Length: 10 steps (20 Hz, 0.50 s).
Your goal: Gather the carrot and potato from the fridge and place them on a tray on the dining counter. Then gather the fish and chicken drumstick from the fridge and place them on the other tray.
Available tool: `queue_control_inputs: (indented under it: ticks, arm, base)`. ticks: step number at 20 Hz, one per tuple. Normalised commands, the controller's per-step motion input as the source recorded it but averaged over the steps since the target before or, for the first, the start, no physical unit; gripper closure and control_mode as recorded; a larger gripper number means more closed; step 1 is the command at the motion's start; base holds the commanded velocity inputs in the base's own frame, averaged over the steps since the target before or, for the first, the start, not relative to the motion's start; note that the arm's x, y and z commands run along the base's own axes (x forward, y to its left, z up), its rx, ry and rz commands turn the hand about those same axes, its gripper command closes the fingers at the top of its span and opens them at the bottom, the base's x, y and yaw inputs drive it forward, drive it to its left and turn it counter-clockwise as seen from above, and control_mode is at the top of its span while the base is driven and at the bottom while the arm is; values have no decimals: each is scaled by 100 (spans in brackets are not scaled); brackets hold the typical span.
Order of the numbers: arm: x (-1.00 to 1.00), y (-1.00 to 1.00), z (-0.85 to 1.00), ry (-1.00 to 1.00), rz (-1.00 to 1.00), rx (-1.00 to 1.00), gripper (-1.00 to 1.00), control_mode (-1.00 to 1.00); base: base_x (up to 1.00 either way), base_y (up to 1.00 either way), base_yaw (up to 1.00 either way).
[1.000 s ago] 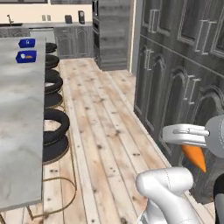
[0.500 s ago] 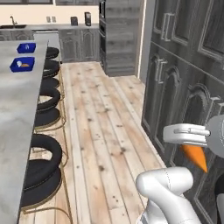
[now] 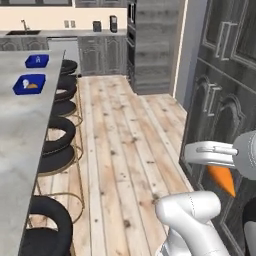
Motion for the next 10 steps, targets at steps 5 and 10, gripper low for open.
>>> queue_control_inputs:
  ticks: [5,10]
  arm:
    - [0,0,0,0,0,0,100,100]
    - [0,0,0,0,0,0,100,100]
  base:
    - [100,-36,22]
    - [100,-32,26]
